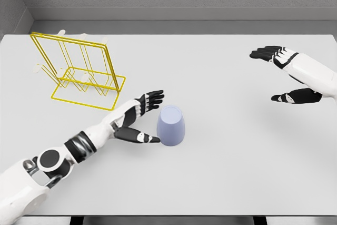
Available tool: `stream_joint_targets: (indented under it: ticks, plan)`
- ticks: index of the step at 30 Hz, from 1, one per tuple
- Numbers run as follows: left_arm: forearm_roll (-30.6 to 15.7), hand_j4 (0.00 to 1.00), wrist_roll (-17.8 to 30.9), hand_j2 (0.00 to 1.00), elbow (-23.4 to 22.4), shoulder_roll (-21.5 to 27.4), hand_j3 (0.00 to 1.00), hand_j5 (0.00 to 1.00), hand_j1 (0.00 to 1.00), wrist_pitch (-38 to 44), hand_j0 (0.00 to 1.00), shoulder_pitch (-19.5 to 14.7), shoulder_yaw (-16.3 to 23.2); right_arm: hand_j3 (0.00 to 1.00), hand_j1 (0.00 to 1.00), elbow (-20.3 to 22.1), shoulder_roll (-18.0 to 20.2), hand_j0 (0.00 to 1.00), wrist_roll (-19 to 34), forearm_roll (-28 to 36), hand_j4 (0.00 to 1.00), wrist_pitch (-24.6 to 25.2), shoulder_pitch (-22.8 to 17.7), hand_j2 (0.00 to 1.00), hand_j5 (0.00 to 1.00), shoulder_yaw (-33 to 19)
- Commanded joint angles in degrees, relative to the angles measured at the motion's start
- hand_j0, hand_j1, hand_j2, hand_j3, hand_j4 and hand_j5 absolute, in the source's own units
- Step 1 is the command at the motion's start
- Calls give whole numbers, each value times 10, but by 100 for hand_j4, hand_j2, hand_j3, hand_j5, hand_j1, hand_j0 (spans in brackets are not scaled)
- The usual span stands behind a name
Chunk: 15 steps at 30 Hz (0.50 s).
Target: Place the cup on the cup holder with both arms
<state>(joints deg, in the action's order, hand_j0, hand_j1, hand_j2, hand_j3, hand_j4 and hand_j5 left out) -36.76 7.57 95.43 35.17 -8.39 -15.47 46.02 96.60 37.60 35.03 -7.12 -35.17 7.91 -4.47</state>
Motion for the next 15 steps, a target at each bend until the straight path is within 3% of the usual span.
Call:
stream_joint_targets:
  ticks: [1,15]
  plan:
    - [-1,100,0,100,-3,-8,100,100,100,1,100,0,0,100,100,0,0,100,0,4,100,2,-1,100,100,0]
    - [18,100,-1,100,-17,-35,100,100,100,25,100,-13,17,100,100,0,0,100,0,4,100,2,-4,100,100,-1]
